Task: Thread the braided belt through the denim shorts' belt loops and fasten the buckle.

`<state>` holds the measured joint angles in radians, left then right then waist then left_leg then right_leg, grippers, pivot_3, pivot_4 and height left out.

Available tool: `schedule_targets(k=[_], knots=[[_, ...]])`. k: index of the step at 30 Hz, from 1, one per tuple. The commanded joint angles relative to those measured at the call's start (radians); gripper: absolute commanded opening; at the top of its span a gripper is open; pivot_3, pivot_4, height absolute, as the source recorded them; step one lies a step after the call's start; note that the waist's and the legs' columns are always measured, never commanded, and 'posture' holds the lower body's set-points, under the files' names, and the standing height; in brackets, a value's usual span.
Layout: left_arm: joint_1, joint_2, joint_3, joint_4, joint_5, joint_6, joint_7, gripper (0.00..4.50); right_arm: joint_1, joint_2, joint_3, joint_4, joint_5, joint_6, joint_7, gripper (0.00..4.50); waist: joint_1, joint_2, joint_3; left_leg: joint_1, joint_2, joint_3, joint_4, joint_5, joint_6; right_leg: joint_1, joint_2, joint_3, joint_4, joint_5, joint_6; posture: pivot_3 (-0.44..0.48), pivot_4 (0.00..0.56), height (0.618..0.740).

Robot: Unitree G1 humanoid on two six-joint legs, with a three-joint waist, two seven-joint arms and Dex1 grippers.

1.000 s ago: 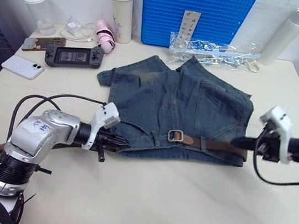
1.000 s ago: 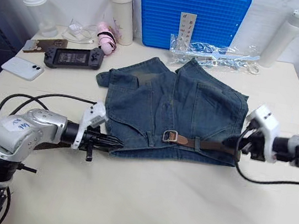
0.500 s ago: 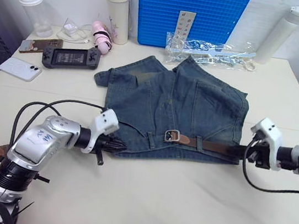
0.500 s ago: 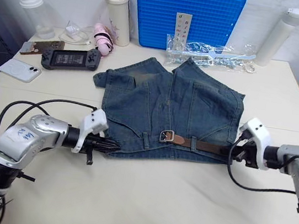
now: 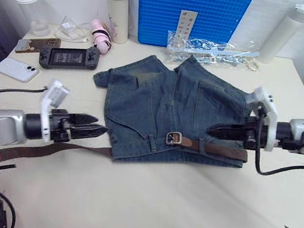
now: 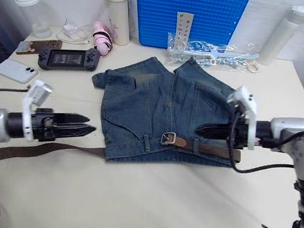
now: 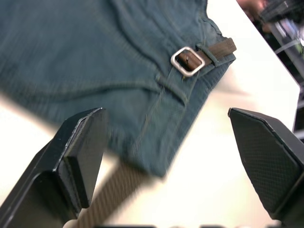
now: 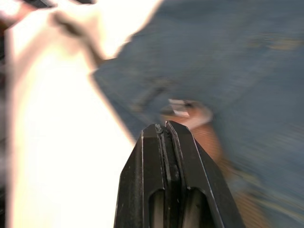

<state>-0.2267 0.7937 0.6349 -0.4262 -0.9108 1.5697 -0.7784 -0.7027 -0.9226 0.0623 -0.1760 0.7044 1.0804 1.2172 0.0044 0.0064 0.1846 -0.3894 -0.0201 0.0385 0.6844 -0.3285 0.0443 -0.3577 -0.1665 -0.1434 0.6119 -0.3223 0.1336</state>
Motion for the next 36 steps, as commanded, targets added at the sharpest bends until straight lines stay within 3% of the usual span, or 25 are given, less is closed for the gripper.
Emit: schedule_targets(k=[1, 4, 7, 10, 12, 14, 19, 23, 27, 32, 36], knots=[[0.342, 0.032, 0.263, -0.083, -0.295, 0.045, 0.008, 4.42, -0.058, 0.047, 0.066, -0.015, -0.009, -0.032, 0.027, 0.00, -0.013, 0.000, 0.000, 0.000, 0.000, 0.000, -0.001, 0.000, -0.001, 0.000, 0.000, 0.002, 0.000, 0.000, 0.000, 0.000, 0.150, 0.689], [0.668, -0.013, 0.429, -0.218, -0.329, 0.045, 0.071, 4.42, -0.094, 0.080, 0.122, 0.006, -0.024, -0.074, 0.078, 0.00, -0.017, -0.004, 0.002, 0.002, 0.001, -0.003, -0.002, -0.002, -0.002, -0.001, -0.001, 0.009, -0.001, -0.001, -0.002, 0.000, 0.150, 0.689], [0.752, -0.122, 0.556, -0.139, -0.482, 0.034, 0.205, 4.42, -0.129, 0.114, 0.152, 0.035, -0.025, -0.106, 0.124, 0.00, 0.007, -0.001, 0.003, 0.001, 0.000, -0.005, -0.001, -0.002, -0.003, 0.000, -0.002, 0.011, -0.004, -0.001, -0.003, 0.000, 0.150, 0.689], [0.849, -0.193, 0.560, -0.058, -0.686, -0.120, 0.478, 4.42, -0.157, 0.150, 0.189, 0.074, -0.055, -0.151, 0.156, 0.00, 0.017, -0.002, 0.003, 0.001, 0.000, -0.005, -0.001, -0.005, -0.010, 0.000, -0.003, 0.014, -0.008, -0.002, -0.003, 0.000, 0.150, 0.689], [0.927, -0.224, 0.487, -0.023, -0.908, -0.329, 0.757, 4.42, -0.168, 0.169, 0.209, 0.104, -0.088, -0.197, 0.167, 0.00, 0.017, -0.003, 0.002, 0.002, 0.000, -0.004, -0.001, -0.006, -0.011, -0.001, -0.004, 0.016, -0.006, -0.002, -0.003, 0.000, 0.150, 0.689], [0.954, -0.245, 0.425, -0.028, -1.039, -0.509, 0.976, 4.42, -0.178, 0.186, 0.219, 0.126, -0.112, -0.224, 0.170, 0.00, 0.018, -0.003, 0.002, 0.003, 0.000, -0.004, -0.001, -0.008, -0.012, -0.002, -0.004, 0.018, -0.004, -0.002, -0.003, 0.000, 0.150, 0.689], [0.789, -0.382, 0.297, -0.194, -1.061, -0.917, 1.480, 4.42, -0.197, 0.220, 0.230, 0.170, -0.143, -0.256, 0.188, 0.00, 0.018, -0.003, 0.002, 0.002, -0.001, -0.001, -0.002, -0.008, -0.010, -0.006, -0.004, 0.025, -0.001, -0.002, -0.003, 0.000, 0.150, 0.689], [0.689, -0.339, 0.202, -0.261, -1.061, -1.061, 1.758, 4.42, -0.190, 0.240, 0.226, 0.187, -0.169, -0.281, 0.172, 0.00, 0.015, -0.009, -0.002, 0.001, 0.001, -0.001, -0.001, -0.005, -0.006, -0.006, 0.000, 0.025, 0.002, -0.002, -0.004, 0.000, 0.150, 0.689], [0.508, -0.276, 0.133, -0.205, -1.061, -1.180, 2.020, 4.42, -0.172, 0.237, 0.203, 0.163, -0.173, -0.275, 0.141, 0.00, 0.015, -0.010, -0.002, 0.002, 0.000, -0.001, 0.000, -0.005, -0.005, -0.003, 0.002, 0.024, -0.002, -0.002, -0.004, 0.000, 0.150, 0.689], [0.393, -0.175, 0.034, -0.071, -1.029, -1.201, 2.174, 4.42, -0.138, 0.220, 0.177, 0.124, -0.182, -0.272, 0.088, 0.00, 0.015, -0.010, -0.002, 0.003, 0.000, -0.002, 0.000, -0.004, -0.005, -0.002, 0.003, 0.024, -0.002, -0.002, -0.004, 0.000, 0.150, 0.689], [0.284, -0.162, -0.077, 0.008, -0.981, -1.206, 2.236, 4.42, -0.115, 0.216, 0.154, 0.094, -0.186, -0.269, 0.037, 0.00, 0.017, -0.010, -0.002, 0.003, 0.000, -0.002, 0.000, -0.004, -0.006, -0.003, 0.008, 0.024, -0.001, -0.002, -0.004, 0.000, 0.150, 0.689]])
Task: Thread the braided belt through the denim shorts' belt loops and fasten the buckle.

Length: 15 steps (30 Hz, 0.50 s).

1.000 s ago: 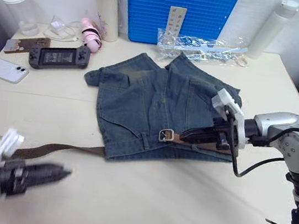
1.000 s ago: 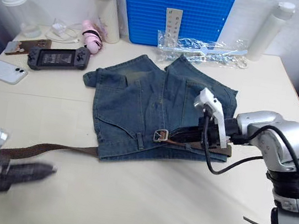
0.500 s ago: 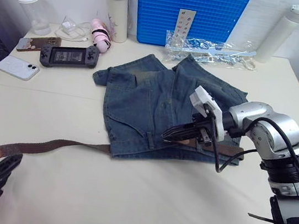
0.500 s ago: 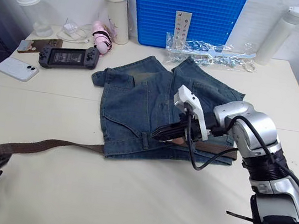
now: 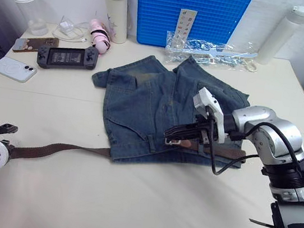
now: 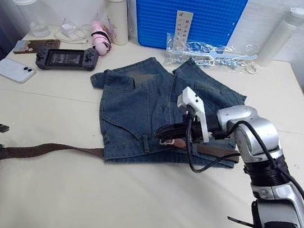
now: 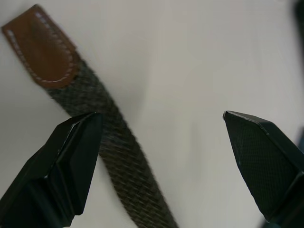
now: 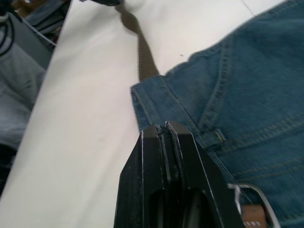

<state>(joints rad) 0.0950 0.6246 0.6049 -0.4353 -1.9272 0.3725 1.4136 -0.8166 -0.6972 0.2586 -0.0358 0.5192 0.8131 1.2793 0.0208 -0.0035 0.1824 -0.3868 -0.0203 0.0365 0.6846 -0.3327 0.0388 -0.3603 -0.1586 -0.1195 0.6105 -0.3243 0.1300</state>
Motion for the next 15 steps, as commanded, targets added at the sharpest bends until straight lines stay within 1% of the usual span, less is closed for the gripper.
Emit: schedule_targets(k=[1, 2, 5, 7, 8, 9, 11, 12, 13, 15], knots=[[-0.047, 0.007, -0.057, 0.023, 0.042, -0.009, 0.053, 4.42, 0.002, -0.011, -0.043, -0.051, -0.001, -0.001, -0.030, 0.00, 0.000, 0.000, 0.000, 0.000, 0.000, 0.000, 0.000, 0.000, 0.000, 0.000, 0.001, 0.000, 0.001, 0.000, 0.000, 0.000, 0.150, 0.689], [-0.067, -0.006, -0.078, 0.036, 0.045, -0.014, 0.078, 4.42, 0.007, -0.015, -0.047, -0.060, -0.003, 0.000, -0.042, 0.00, 0.000, 0.000, 0.000, 0.000, 0.000, 0.000, 0.000, 0.000, 0.000, 0.000, 0.001, 0.001, 0.000, 0.000, 0.000, 0.000, 0.150, 0.689], [-0.094, -0.036, -0.102, 0.063, 0.072, -0.022, 0.104, 3.57, 0.020, -0.015, -0.065, -0.082, 0.003, 0.013, -0.074, 0.00, 0.003, 0.001, -0.001, 0.000, 0.000, 0.000, 0.000, 0.000, 0.000, 0.000, 0.002, 0.002, 0.001, 0.000, 0.000, 0.000, 0.150, 0.689], [-0.097, -0.046, -0.096, 0.059, 0.094, -0.029, 0.130, 2.60, 0.025, -0.015, -0.078, -0.093, 0.002, 0.021, -0.097, 0.00, 0.004, 0.002, -0.001, 0.001, 0.000, 0.000, 0.000, 0.000, -0.001, 0.000, 0.002, 0.002, 0.001, 0.000, 0.000, 0.000, 0.150, 0.689], [-0.100, -0.052, -0.094, 0.057, 0.102, -0.032, 0.136, 2.00, 0.027, -0.016, -0.081, -0.097, 0.001, 0.024, -0.105, 0.00, 0.005, 0.002, -0.001, 0.001, 0.000, 0.000, 0.000, 0.001, -0.001, 0.000, 0.003, 0.002, 0.001, 0.000, 0.000, 0.000, 0.150, 0.689], [-0.099, -0.055, -0.095, 0.049, 0.108, -0.034, 0.159, 1.75, 0.028, -0.020, -0.082, -0.102, 0.000, 0.026, -0.110, 0.00, 0.006, 0.002, -0.001, 0.001, 0.000, 0.000, 0.000, 0.001, -0.001, 0.000, 0.003, 0.002, 0.001, 0.000, 0.000, 0.000, 0.150, 0.689], [-0.098, -0.063, -0.102, 0.026, 0.104, -0.043, 0.192, 0.69, 0.030, -0.026, -0.084, -0.109, -0.001, 0.032, -0.119, 0.00, 0.006, 0.002, -0.001, 0.001, 0.000, 0.000, 0.000, 0.002, -0.002, 0.000, 0.003, 0.003, 0.001, 0.000, 0.000, 0.000, 0.150, 0.689], [-0.096, -0.066, -0.106, 0.011, 0.103, -0.047, 0.200, 0.31, 0.031, -0.029, -0.084, -0.113, -0.001, 0.032, -0.124, 0.00, 0.007, 0.002, -0.001, 0.001, 0.000, 0.000, 0.000, 0.002, -0.002, 0.000, 0.003, 0.003, 0.001, 0.000, 0.000, 0.000, 0.150, 0.689], [-0.094, -0.067, -0.112, -0.002, 0.104, -0.053, 0.201, 0.02, 0.031, -0.031, -0.085, -0.114, -0.001, 0.033, -0.126, 0.00, 0.006, 0.002, -0.001, 0.001, 0.000, 0.000, 0.000, 0.002, -0.002, 0.000, 0.003, 0.003, 0.001, 0.000, 0.000, 0.000, 0.150, 0.689], [-0.089, -0.061, -0.118, -0.020, 0.105, -0.067, 0.201, 0.02, 0.029, -0.033, -0.086, -0.113, 0.001, 0.034, -0.130, 0.00, 0.005, 0.002, -0.001, 0.001, 0.000, 0.000, 0.000, 0.002, -0.002, 0.000, 0.003, 0.004, 0.001, 0.000, 0.000, 0.000, 0.150, 0.689]])
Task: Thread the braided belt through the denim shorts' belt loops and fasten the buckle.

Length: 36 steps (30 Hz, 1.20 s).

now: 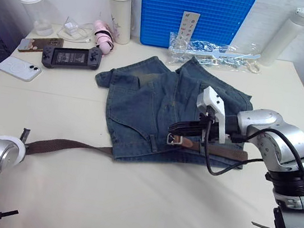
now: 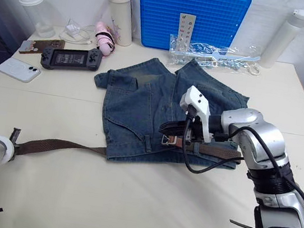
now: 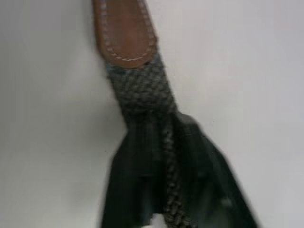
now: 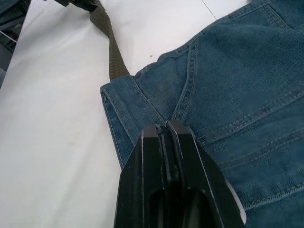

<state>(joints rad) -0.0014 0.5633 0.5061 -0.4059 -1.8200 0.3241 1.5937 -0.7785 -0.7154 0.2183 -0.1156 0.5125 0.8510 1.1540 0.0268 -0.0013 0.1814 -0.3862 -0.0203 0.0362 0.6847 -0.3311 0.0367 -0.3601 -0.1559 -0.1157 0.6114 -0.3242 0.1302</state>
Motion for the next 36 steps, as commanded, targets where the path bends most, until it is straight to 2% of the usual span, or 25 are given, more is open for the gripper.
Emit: schedule_targets(k=[1, 5, 9, 13, 15, 18, 23, 26, 30, 36], knots=[[0.009, 0.005, -0.021, -0.054, -0.002, -0.023, 0.021, 0.02, -0.010, -0.015, -0.046, -0.032, 0.008, -0.003, -0.007, 0.00, -0.001, 0.000, 0.000, 0.000, 0.000, 0.000, 0.000, 0.000, 0.000, 0.000, 0.000, 0.000, 0.000, 0.000, 0.000, 0.000, 0.150, 0.689], [-0.026, 0.097, -0.001, -0.084, 0.072, 0.010, 0.021, 0.02, -0.018, -0.006, -0.035, -0.012, -0.009, -0.022, -0.021, 0.00, -0.003, -0.002, 0.001, 0.000, 0.002, 0.000, 0.000, 0.000, 0.000, 0.000, 0.003, 0.001, -0.001, 0.000, 0.000, 0.000, 0.150, 0.689], [-0.100, 0.181, -0.014, -0.069, 0.111, 0.056, -0.052, 0.02, -0.026, 0.006, -0.032, -0.002, -0.014, -0.032, -0.024, 0.00, -0.002, -0.002, 0.001, -0.001, 0.004, 0.000, 0.000, 0.000, -0.001, -0.001, 0.006, 0.001, -0.001, 0.000, 0.000, 0.000, 0.150, 0.689], [-0.140, 0.179, -0.035, -0.066, 0.096, 0.073, -0.036, 0.02, -0.035, 0.016, -0.026, 0.013, -0.026, -0.049, -0.023, 0.00, -0.004, -0.002, 0.001, -0.001, 0.003, 0.000, 0.000, 0.000, -0.002, -0.001, 0.006, 0.002, -0.001, 0.000, 0.000, 0.000, 0.150, 0.689], [-0.102, 0.165, -0.020, -0.091, 0.061, 0.060, 0.007, 0.02, -0.033, 0.017, -0.025, 0.016, -0.029, -0.054, -0.021, 0.00, -0.006, -0.002, 0.001, -0.001, 0.004, 0.000, -0.001, -0.001, -0.002, -0.002, 0.006, 0.003, -0.001, 0.000, 0.000, 0.000, 0.150, 0.689], [-0.025, 0.168, 0.007, -0.134, 0.014, 0.049, 0.021, 0.96, -0.026, 0.020, -0.021, 0.017, -0.034, -0.063, -0.021, 0.00, -0.014, -0.002, 0.001, -0.001, 0.005, 0.000, -0.002, -0.001, -0.003, -0.004, 0.007, 0.004, -0.001, 0.000, 0.000, 0.000, 0.150, 0.689], [0.091, 0.187, 0.001, -0.191, -0.024, -0.037, 0.021, 3.15, -0.014, 0.029, -0.021, 0.013, -0.045, -0.073, -0.031, 0.00, -0.012, -0.002, 0.001, -0.001, 0.005, 0.000, -0.001, -0.001, -0.003, -0.003, 0.007, 0.005, -0.002, 0.000, -0.001, 0.000, 0.150, 0.689], [0.089, 0.191, -0.057, -0.154, -0.029, -0.090, 0.021, 4.46, -0.014, 0.035, -0.019, 0.010, -0.051, -0.075, -0.041, 0.00, -0.006, -0.002, 0.001, 0.000, 0.005, 0.000, -0.001, -0.001, -0.004, -0.003, 0.006, 0.005, -0.003, -0.001, -0.001, 0.000, 0.150, 0.689], [-0.010, 0.153, -0.108, -0.077, 0.020, -0.118, 0.021, 4.46, -0.020, 0.032, -0.023, 0.004, -0.053, -0.073, -0.044, 0.00, 0.000, -0.002, 0.001, -0.001, 0.005, 0.000, -0.001, -0.001, -0.004, -0.003, 0.007, 0.005, -0.003, -0.001, -0.001, 0.000, 0.150, 0.689], [-0.049, 0.101, -0.134, -0.013, 0.057, -0.146, 0.021, 4.46, -0.066, -0.005, -0.117, -0.086, 0.159, 0.041, 0.097, 0.00, -0.007, -0.002, 0.001, -0.001, 0.004, 0.000, -0.002, -0.002, -0.003, -0.006, 0.008, 0.006, -0.001, -0.001, -0.001, 0.000, 0.150, 0.689]])
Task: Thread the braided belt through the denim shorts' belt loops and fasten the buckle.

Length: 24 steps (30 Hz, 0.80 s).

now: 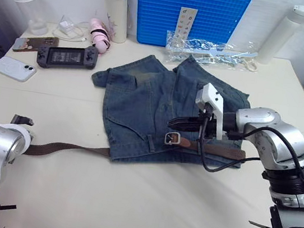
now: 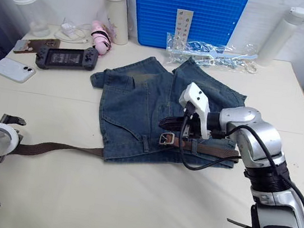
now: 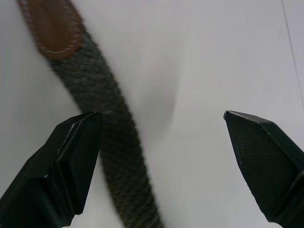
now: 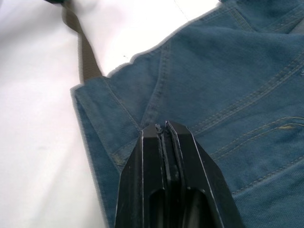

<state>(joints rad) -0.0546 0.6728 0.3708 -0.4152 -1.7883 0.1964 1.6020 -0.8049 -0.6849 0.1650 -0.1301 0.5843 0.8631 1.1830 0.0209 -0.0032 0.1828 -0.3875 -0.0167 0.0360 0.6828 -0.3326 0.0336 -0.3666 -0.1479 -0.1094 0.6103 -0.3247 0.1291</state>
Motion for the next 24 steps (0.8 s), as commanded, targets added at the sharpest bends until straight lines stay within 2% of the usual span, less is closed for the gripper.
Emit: schedule_targets(k=[1, 4, 7, 10, 14, 19, 24], knots=[[0.005, -0.016, 0.002, -0.005, 0.027, -0.023, 0.012, 4.46, -0.040, -0.057, -0.059, -0.075, 0.093, 0.032, 0.095, 0.00, -0.001, 0.000, 0.000, 0.000, 0.000, 0.000, 0.000, 0.000, 0.000, -0.001, 0.000, 0.000, 0.000, 0.000, 0.000, 0.000, 0.150, 0.689], [0.016, -0.032, -0.004, -0.015, 0.035, -0.024, 0.012, 4.46, -0.037, -0.099, -0.048, -0.084, 0.104, 0.038, 0.141, 0.00, 0.002, 0.000, 0.000, 0.000, 0.001, 0.000, 0.000, 0.000, 0.000, 0.000, 0.000, 0.000, 0.000, 0.000, 0.000, 0.000, 0.150, 0.689], [0.020, -0.062, -0.020, -0.010, 0.052, -0.020, 0.012, 4.46, -0.031, -0.094, -0.046, -0.085, 0.097, 0.028, 0.130, 0.00, 0.002, 0.000, 0.000, 0.000, 0.000, 0.001, 0.001, 0.000, 0.000, 0.000, -0.001, 0.001, 0.000, 0.000, 0.000, 0.000, 0.150, 0.689], [0.030, -0.092, -0.028, -0.010, 0.078, -0.022, 0.012, 3.58, -0.024, -0.085, -0.040, -0.086, 0.085, 0.020, 0.112, 0.00, 0.003, 0.001, -0.001, 0.001, 0.000, 0.001, 0.001, 0.000, 0.000, 0.001, -0.001, 0.002, 0.001, 0.000, 0.000, 0.000, 0.150, 0.689], [0.042, -0.091, -0.039, -0.055, 0.069, -0.027, 0.012, 1.75, -0.013, -0.084, -0.032, -0.084, 0.072, 0.013, 0.098, 0.00, 0.009, 0.002, -0.001, 0.001, 0.000, 0.001, 0.001, 0.000, 0.000, 0.000, -0.001, 0.002, 0.001, 0.000, 0.000, 0.000, 0.150, 0.689], [0.118, -0.031, -0.023, -0.103, 0.043, -0.046, 0.012, 1.75, 0.008, -0.065, -0.022, -0.081, 0.043, -0.022, 0.069, 0.00, 0.004, 0.001, -0.001, 0.001, -0.001, 0.000, 0.001, 0.000, 0.000, 0.001, -0.002, 0.002, 0.000, 0.000, 0.000, 0.000, 0.150, 0.689], [0.176, 0.087, -0.051, -0.150, 0.002, -0.074, 0.012, 1.75, 0.035, -0.040, -0.019, -0.093, 0.031, -0.037, 0.045, 0.00, 0.002, 0.001, -0.001, 0.001, 0.001, 0.000, 0.000, -0.001, -0.001, 0.000, -0.001, 0.002, -0.001, 0.000, 0.000, 0.000, 0.150, 0.689]])
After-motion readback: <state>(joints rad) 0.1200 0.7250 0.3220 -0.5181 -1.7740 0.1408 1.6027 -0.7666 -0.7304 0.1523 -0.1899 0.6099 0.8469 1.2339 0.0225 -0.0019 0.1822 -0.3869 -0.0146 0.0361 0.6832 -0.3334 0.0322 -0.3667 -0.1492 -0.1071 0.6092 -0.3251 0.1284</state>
